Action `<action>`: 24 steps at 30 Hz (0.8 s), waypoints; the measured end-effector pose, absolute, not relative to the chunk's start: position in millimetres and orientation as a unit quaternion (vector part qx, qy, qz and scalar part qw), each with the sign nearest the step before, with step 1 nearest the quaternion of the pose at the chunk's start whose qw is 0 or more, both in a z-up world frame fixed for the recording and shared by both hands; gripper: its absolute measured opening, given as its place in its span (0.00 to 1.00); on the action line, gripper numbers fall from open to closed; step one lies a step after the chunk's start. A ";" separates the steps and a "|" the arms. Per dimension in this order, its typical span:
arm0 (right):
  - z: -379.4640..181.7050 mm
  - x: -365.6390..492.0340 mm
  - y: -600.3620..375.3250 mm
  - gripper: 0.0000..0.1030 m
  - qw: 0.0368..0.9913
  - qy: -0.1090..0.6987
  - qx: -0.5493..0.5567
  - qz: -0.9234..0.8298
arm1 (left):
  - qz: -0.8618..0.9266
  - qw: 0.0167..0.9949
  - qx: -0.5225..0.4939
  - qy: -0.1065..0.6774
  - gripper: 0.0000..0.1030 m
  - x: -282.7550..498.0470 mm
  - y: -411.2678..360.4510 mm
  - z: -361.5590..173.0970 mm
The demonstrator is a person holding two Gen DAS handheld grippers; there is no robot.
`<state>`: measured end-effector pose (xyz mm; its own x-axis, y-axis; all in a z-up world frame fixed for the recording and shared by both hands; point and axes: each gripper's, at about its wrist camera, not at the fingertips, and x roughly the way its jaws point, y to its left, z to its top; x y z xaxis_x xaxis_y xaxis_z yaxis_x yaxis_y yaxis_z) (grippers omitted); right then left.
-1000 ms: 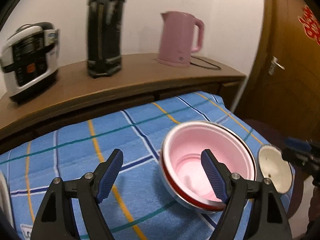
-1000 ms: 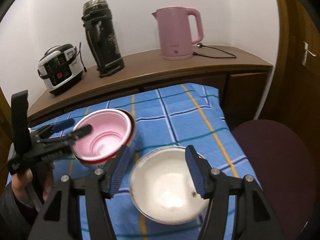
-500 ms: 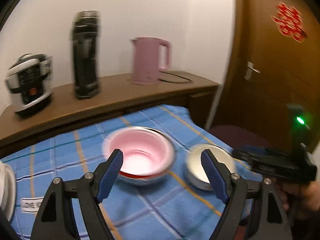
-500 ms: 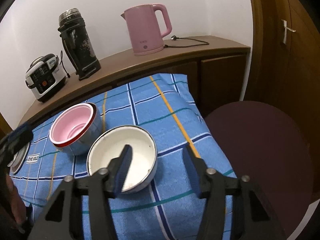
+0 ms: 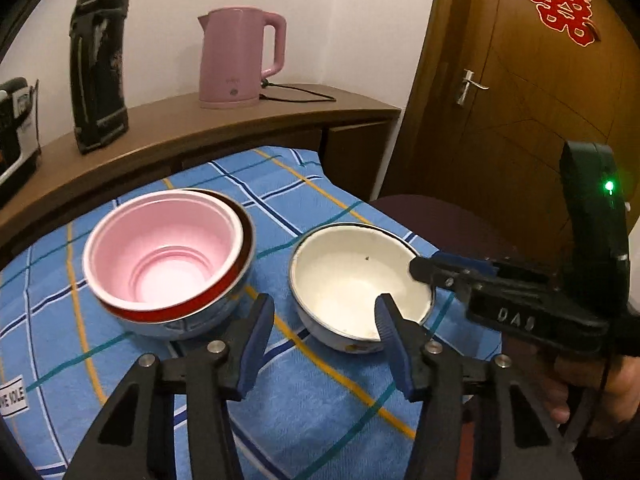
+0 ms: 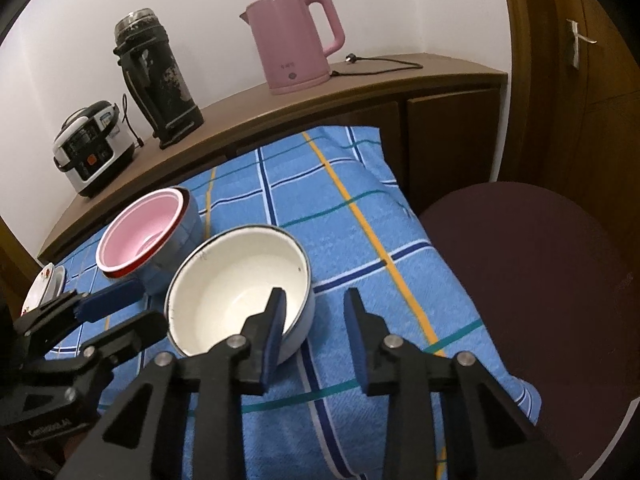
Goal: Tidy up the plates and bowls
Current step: 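Close both grippers on the rim of the white enamel bowl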
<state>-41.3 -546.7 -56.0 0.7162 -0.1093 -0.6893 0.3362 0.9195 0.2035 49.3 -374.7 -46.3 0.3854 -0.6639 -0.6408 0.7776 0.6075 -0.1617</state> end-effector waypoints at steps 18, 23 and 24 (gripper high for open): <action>-54.1 -46.6 -548.2 0.10 0.915 0.349 0.164 -0.120 | -0.429 0.818 0.074 0.376 0.23 60.3 -390.0 -54.2; -41.1 -52.7 -548.4 0.10 0.918 0.337 0.171 -0.118 | -0.433 0.819 0.069 0.370 0.23 59.0 -389.7 -45.0; -35.4 -54.1 -547.0 0.10 0.921 0.332 0.168 -0.118 | -0.433 0.820 0.068 0.367 0.23 58.8 -389.6 -43.1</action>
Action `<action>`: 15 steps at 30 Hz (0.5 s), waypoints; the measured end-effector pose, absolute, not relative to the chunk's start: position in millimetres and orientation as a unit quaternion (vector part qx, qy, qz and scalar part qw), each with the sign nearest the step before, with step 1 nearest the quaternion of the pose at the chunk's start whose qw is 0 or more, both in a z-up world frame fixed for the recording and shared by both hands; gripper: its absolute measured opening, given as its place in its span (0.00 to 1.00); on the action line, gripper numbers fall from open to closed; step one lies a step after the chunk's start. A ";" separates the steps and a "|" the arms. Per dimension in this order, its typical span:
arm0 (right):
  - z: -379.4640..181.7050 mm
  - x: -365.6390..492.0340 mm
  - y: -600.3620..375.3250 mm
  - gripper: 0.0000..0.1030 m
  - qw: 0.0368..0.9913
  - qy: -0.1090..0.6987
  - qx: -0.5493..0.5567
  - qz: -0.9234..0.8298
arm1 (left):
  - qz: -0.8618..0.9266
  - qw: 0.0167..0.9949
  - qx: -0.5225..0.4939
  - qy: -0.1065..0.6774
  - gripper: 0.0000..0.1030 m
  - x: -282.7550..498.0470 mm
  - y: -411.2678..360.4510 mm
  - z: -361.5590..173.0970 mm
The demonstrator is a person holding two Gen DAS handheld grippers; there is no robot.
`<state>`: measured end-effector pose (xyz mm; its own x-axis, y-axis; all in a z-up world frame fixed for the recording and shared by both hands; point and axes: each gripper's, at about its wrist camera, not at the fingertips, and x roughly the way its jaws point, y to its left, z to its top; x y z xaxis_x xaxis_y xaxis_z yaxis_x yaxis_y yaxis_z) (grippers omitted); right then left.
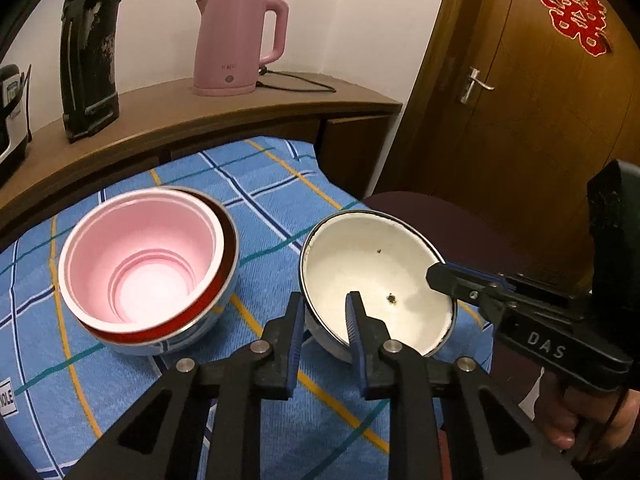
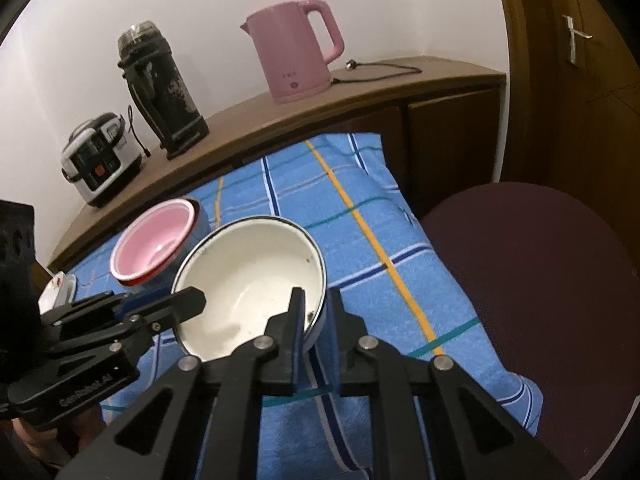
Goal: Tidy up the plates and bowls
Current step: 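Close both grippers on the rim of the white enamel bowl, then lift the white enamel bowl with both grippers over the red bowl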
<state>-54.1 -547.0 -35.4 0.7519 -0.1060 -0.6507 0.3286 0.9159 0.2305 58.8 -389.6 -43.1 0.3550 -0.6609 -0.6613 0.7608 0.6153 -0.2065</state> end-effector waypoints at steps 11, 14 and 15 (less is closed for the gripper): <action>4.5 -64.6 -538.3 0.10 0.935 0.291 0.156 -0.127 | -0.456 0.830 0.060 0.315 0.23 53.9 -383.4 -7.2; 11.5 -63.1 -537.0 0.10 0.937 0.285 0.153 -0.131 | -0.462 0.833 0.060 0.299 0.23 55.5 -382.9 1.8; 14.5 -62.5 -535.8 0.11 0.938 0.282 0.152 -0.131 | -0.463 0.834 0.060 0.294 0.23 56.6 -382.6 4.9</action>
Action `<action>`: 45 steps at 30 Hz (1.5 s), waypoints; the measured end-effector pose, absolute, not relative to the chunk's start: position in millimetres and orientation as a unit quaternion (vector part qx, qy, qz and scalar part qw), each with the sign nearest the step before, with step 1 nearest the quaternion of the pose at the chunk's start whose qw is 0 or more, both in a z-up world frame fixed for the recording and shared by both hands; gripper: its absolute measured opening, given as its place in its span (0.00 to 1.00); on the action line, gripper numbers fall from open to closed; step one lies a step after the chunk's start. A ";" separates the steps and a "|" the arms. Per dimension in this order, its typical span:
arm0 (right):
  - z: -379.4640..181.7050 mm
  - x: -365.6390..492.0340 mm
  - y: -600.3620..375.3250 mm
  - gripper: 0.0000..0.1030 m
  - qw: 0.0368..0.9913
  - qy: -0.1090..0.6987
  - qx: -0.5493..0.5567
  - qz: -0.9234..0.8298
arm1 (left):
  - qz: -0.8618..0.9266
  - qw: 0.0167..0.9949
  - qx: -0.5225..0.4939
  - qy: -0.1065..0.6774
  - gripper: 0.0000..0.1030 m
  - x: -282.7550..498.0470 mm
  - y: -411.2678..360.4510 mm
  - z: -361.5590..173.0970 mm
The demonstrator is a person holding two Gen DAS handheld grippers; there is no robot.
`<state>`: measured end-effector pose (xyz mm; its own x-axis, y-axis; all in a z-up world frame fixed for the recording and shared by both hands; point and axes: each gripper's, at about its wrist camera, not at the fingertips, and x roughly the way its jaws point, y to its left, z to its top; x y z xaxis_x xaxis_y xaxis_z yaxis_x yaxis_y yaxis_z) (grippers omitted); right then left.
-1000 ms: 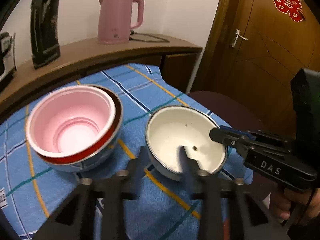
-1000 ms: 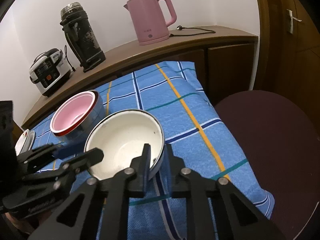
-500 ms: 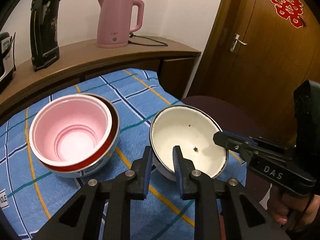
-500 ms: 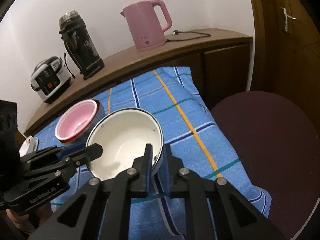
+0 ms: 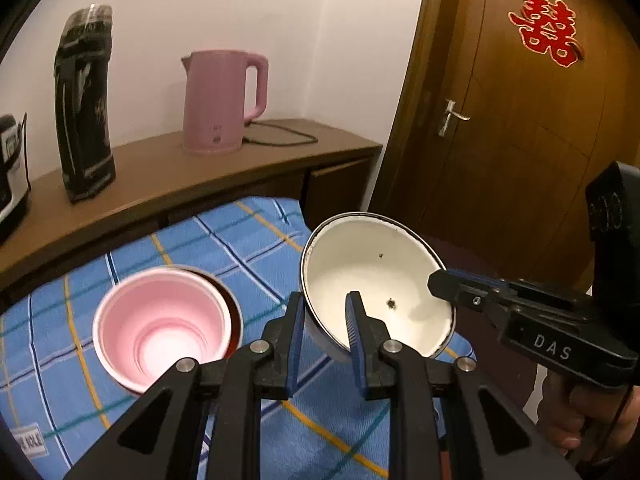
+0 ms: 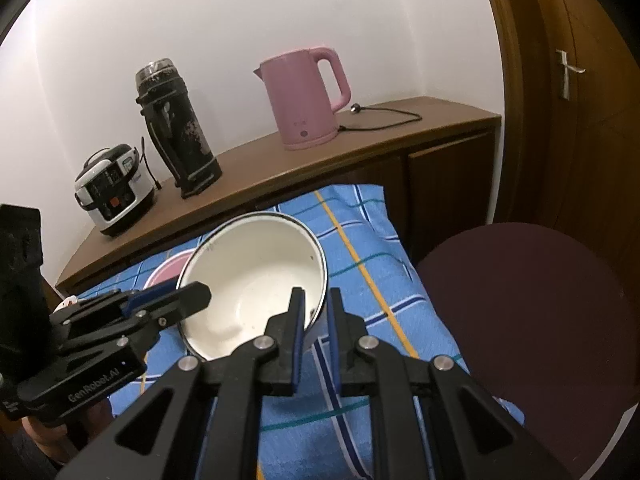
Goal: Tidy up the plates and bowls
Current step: 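Lift the white enamel bowl with both grippers over the red bowl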
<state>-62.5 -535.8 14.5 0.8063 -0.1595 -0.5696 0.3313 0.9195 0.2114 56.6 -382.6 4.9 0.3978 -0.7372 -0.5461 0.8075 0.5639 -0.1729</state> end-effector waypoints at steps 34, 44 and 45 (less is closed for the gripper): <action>78.8 -3.5 -462.7 0.11 0.967 0.230 0.084 -0.071 | -0.417 0.883 -0.001 0.216 0.23 107.8 -308.9 52.0; 67.6 14.3 -451.9 0.11 0.963 0.249 0.079 -0.059 | -0.409 0.886 -0.021 0.217 0.23 121.7 -293.1 48.1; 66.0 16.2 -450.7 0.12 0.963 0.252 0.078 -0.058 | -0.407 0.886 -0.024 0.218 0.23 123.3 -291.7 47.6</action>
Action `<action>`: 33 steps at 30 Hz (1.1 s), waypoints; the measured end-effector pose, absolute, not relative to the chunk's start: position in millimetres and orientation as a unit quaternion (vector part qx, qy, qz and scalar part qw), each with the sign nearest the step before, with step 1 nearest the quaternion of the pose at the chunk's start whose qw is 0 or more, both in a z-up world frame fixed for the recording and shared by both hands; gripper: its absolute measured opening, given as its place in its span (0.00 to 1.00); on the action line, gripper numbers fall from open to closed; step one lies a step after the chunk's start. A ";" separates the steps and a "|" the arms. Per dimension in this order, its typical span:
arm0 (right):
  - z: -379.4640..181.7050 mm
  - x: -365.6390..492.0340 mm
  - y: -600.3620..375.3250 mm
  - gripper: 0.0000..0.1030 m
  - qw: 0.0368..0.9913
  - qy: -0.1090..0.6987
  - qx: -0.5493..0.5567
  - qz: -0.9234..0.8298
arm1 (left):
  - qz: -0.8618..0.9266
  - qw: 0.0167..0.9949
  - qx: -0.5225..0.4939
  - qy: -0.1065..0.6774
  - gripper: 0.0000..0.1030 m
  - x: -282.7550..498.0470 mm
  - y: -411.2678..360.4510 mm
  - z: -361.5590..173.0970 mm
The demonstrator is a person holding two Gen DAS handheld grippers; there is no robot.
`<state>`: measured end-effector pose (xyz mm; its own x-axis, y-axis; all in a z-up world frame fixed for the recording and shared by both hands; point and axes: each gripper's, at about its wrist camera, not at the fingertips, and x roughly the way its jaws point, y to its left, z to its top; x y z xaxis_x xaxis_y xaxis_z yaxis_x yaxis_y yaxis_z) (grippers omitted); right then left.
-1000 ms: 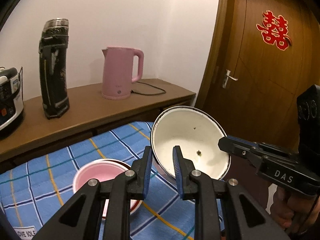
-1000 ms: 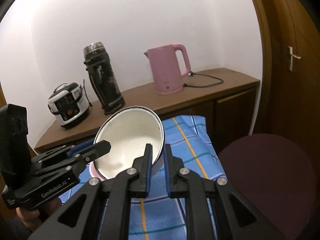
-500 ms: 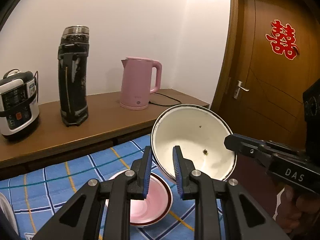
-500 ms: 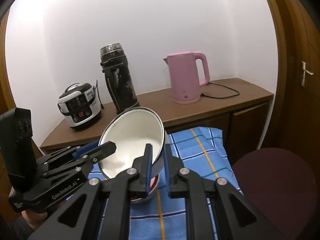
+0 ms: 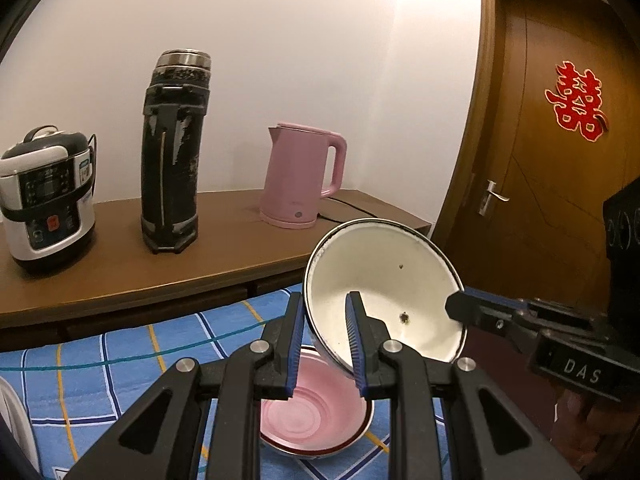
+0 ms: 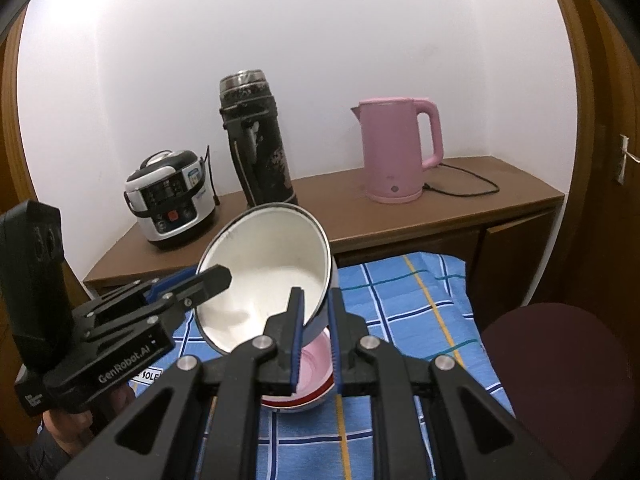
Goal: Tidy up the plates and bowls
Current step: 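Lift the white enamel bowl with both grippers over the red bowl, then lower the white enamel bowl into the red bowl with both grippers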
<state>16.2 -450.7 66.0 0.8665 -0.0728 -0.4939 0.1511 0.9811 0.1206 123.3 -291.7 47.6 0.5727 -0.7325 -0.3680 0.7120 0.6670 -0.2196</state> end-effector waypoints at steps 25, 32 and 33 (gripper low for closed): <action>31.4 40.1 -447.1 0.13 0.949 0.299 0.082 -0.063 | -0.391 0.881 -0.030 0.266 0.23 147.0 -289.8 23.5; 29.8 41.0 -445.4 0.13 0.948 0.302 0.082 -0.062 | -0.388 0.880 -0.028 0.272 0.23 149.9 -290.2 20.1; 29.0 41.2 -445.4 0.13 0.947 0.303 0.081 -0.062 | -0.387 0.880 -0.027 0.273 0.23 150.1 -290.4 19.3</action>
<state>41.2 -445.4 29.0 0.8086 -0.0678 -0.5844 0.1663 0.9792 0.1165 150.1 -290.4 19.3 0.5509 -0.6965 -0.4598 0.6668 0.6987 -0.2593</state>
